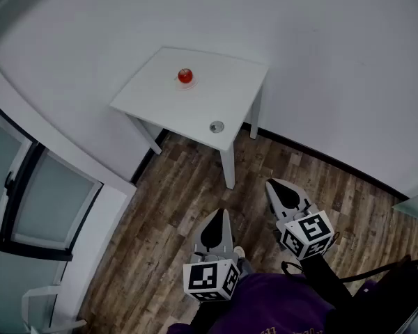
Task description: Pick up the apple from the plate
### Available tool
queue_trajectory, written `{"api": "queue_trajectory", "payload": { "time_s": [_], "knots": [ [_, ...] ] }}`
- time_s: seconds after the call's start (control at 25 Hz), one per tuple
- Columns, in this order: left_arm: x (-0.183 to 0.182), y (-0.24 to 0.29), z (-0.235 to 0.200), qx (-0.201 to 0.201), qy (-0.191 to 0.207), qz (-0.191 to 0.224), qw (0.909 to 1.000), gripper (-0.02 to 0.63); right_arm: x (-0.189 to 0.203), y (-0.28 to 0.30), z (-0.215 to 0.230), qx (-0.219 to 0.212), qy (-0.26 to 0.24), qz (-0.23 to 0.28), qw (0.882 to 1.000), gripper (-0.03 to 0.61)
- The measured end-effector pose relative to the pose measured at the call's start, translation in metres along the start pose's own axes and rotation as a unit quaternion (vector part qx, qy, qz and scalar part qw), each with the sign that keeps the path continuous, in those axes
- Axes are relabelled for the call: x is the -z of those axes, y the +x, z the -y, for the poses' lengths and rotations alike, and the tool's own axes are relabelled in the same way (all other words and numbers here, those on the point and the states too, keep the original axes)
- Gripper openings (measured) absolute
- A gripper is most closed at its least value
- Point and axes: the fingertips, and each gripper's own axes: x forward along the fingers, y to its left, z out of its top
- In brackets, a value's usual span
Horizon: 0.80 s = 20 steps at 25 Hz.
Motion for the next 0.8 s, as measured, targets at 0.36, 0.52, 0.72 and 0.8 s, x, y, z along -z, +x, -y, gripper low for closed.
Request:
{"api": "queue_trajectory", "payload": {
  "time_s": [0.36,0.52,0.72,0.8],
  "knots": [
    [-0.010,0.048,-0.051,0.007,0.001,-0.011,0.9999,0.008,0.004,0.069,0.003,0.005,0.006,-0.012,1.000,0.012],
    [-0.008,0.064,-0.057,0.011,-0.005,-0.018,0.9998,0.007,0.005,0.084,0.012,0.009,0.008,-0.020,1.000,0.012],
    [-0.007,0.084,-0.067,-0.001,-0.016,-0.022,0.9996,0.008,0.002,0.107,0.026,0.005,0.007,-0.023,1.000,0.012],
    [-0.008,0.093,-0.073,-0.008,-0.018,-0.021,0.9996,0.008,-0.001,0.119,0.032,0.001,0.005,-0.022,1.000,0.012]
  ]
}}
